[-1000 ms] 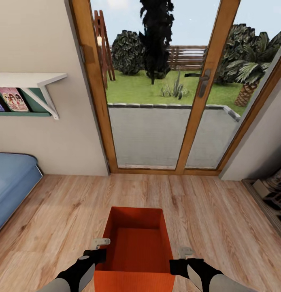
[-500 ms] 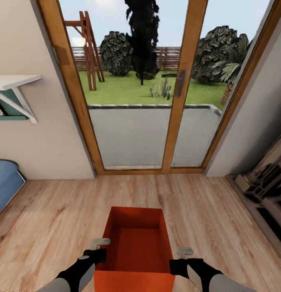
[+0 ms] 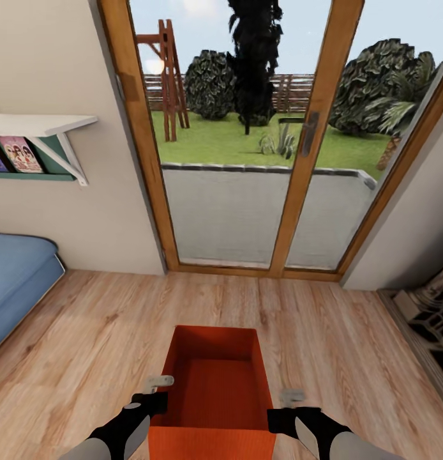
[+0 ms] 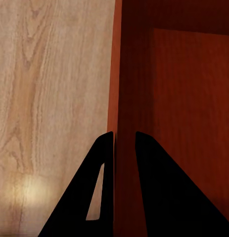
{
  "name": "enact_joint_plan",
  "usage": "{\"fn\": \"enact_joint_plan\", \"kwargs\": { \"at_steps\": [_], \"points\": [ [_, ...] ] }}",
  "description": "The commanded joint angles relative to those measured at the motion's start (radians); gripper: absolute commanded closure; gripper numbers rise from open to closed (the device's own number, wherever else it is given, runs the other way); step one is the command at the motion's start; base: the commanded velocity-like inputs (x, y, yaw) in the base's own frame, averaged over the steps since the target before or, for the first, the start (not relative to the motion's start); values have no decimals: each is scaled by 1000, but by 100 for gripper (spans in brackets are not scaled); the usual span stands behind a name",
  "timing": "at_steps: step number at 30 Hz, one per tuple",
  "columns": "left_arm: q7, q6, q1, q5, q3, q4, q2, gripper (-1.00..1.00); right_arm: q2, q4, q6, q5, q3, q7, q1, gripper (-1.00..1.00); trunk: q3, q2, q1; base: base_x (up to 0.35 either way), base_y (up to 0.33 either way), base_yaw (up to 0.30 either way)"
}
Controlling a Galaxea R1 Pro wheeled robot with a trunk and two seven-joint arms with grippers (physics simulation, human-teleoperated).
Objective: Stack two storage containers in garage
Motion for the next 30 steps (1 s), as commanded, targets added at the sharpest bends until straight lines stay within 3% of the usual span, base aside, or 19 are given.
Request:
{"fn": "enact_joint_plan", "kwargs": {
  "at_steps": [1, 30],
  "points": [
    [14, 2, 0, 5, -18, 3, 1, 100, 0, -5, 7, -16, -2, 45, 0, 100, -1, -1, 0, 0, -5, 259],
    [14, 2, 0, 5, -18, 3, 1, 100, 0, -5, 7, -16, -2, 44, 0, 100, -1, -1, 0, 0, -1, 260]
  ]
}}
